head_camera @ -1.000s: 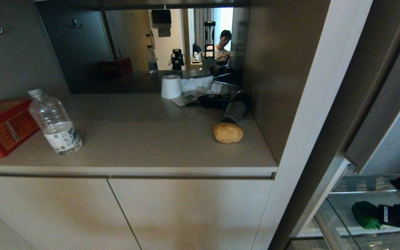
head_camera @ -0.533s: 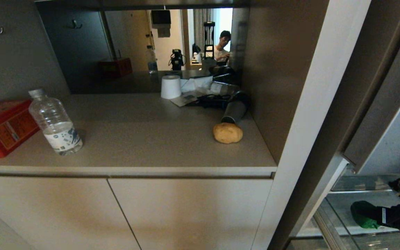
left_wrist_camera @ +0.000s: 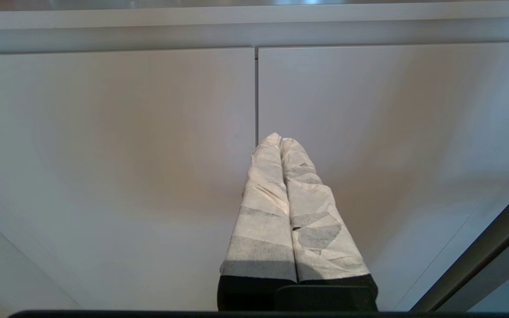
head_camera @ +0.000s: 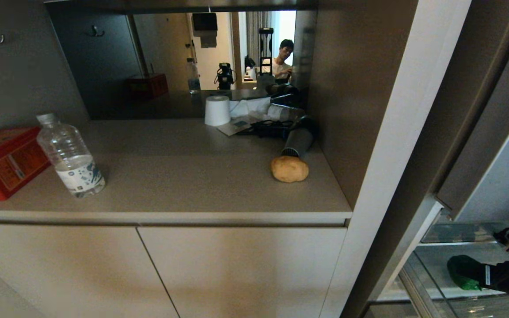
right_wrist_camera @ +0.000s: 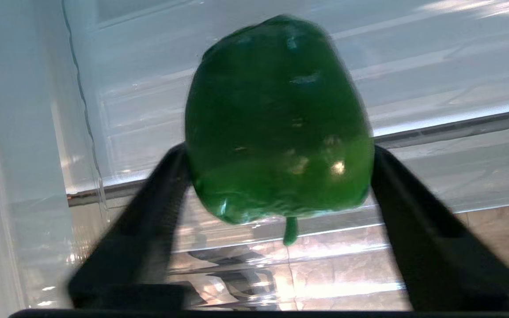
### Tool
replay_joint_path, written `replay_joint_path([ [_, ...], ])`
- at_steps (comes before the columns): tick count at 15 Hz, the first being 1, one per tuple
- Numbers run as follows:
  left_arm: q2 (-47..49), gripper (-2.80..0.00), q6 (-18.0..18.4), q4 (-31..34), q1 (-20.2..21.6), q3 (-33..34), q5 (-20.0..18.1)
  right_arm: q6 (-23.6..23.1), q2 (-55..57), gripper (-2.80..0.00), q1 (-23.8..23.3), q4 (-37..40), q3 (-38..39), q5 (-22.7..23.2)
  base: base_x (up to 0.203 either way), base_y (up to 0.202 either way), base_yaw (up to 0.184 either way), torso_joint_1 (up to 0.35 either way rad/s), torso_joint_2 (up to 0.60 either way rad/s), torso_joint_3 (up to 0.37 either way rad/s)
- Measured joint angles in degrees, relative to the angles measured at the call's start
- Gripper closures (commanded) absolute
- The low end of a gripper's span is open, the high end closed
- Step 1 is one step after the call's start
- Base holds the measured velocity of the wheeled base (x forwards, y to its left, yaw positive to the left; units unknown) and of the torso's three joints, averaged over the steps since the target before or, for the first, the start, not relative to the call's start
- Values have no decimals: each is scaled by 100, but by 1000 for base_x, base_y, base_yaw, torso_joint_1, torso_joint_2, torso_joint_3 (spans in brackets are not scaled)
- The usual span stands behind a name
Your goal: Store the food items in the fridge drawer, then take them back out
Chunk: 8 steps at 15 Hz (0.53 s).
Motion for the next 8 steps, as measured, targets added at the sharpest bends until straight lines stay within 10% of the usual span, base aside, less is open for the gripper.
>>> replay_joint_path([
  [8,0,0,0,0,-4,0,0,-20,-173,0,-47,37,233,-26,0,0,0,0,0,0],
])
